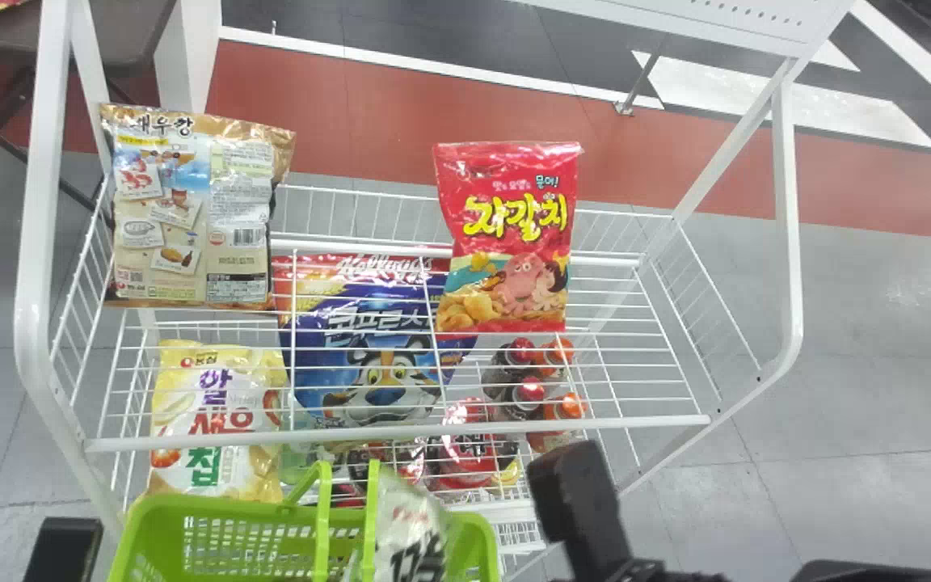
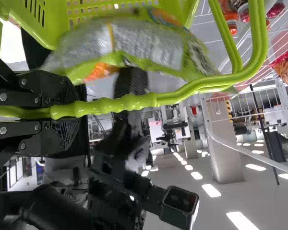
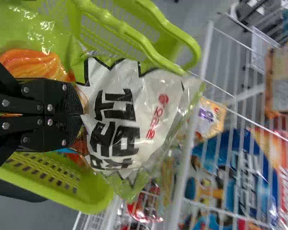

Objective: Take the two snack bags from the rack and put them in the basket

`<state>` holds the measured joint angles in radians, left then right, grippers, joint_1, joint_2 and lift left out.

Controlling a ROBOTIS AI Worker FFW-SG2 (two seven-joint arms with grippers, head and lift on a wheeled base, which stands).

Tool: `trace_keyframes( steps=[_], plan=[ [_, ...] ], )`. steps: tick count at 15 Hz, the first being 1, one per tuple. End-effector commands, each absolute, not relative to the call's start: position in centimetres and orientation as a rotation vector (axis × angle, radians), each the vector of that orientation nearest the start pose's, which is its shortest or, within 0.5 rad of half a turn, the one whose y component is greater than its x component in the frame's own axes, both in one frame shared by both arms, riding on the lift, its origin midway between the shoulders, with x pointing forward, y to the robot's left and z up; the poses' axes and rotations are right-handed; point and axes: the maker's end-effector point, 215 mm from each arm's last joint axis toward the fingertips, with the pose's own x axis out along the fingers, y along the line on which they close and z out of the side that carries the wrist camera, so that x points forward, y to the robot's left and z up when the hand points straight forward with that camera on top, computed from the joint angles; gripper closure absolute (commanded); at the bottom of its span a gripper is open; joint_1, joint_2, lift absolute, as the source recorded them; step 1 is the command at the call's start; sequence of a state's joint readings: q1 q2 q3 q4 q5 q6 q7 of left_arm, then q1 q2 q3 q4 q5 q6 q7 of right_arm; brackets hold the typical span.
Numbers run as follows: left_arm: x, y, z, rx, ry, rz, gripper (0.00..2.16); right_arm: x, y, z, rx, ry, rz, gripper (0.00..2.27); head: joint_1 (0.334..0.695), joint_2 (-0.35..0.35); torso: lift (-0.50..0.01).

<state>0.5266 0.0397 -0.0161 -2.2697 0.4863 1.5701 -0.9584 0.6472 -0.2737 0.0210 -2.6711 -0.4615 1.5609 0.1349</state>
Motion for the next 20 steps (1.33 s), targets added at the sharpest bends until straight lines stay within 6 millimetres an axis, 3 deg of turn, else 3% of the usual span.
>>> trace_keyframes(
  steps=[1, 3, 5, 7, 8, 9, 10, 12, 16, 19, 20],
  plan=[
    [14.8, -2.2, -38.6, -0.96, 1.166, -1.195, 1.88, 15.3, -10.1, -48.1, 0.047, 1.265, 0.622, 2.11, 0.695, -0.35, -0.011],
    [14.6, -2.2, -38.5, -0.96, 1.164, -1.197, 1.88, 13.9, -10.3, -50.2, 0.022, 1.321, 0.611, 2.11, 0.695, -0.35, -0.011],
    [14.5, -2.2, -38.5, -0.961, 1.166, -1.197, 1.88, 13.9, -11.4, -51.9, -0.008, 1.355, 0.569, 2.11, 0.695, -0.35, -0.011],
    [14.4, -2.3, -38.5, -0.961, 1.167, -1.2, 1.88, 13.8, -12.0, -52.6, -0.011, 1.37, 0.553, 2.03, 0.695, -0.35, -0.011],
    [14.5, -2.2, -38.5, -0.96, 1.167, -1.198, 1.88, 14.0, -12.4, -52.6, -0.012, 1.368, 0.543, 1.42, 0.695, -0.35, -0.011],
    [14.6, -2.1, -38.5, -0.957, 1.166, -1.195, 1.88, 14.5, -12.7, -52.3, -0.005, 1.358, 0.538, 0.38, 0.695, -0.35, -0.011],
    [14.7, -2.0, -38.5, -0.955, 1.163, -1.193, 1.88, 15.4, -13.7, -51.8, -0.011, 1.337, 0.514, 0.0, 0.695, -0.35, -0.011],
    [14.9, -2.1, -38.6, -0.952, 1.162, -1.19, 1.88, 17.6, -15.5, -50.0, -0.008, 1.278, 0.475, 0.02, 0.695, -0.35, -0.011],
    [15.3, -2.4, -38.8, -0.932, 1.163, -1.189, 1.88, 22.3, -17.4, -43.7, 0.007, 1.098, 0.452, 0.06, 0.695, -0.35, -0.011],
    [15.2, -2.3, -38.9, -0.931, 1.167, -1.185, 1.88, 24.0, -17.7, -41.9, 0.068, 1.031, 0.426, 0.06, 0.695, -0.35, -0.011],
    [15.2, -2.3, -38.9, -0.933, 1.166, -1.186, 1.88, 27.2, -17.0, -39.9, 0.097, 0.899, 0.431, 0.06, 0.695, -0.35, -0.011]
  ],
)
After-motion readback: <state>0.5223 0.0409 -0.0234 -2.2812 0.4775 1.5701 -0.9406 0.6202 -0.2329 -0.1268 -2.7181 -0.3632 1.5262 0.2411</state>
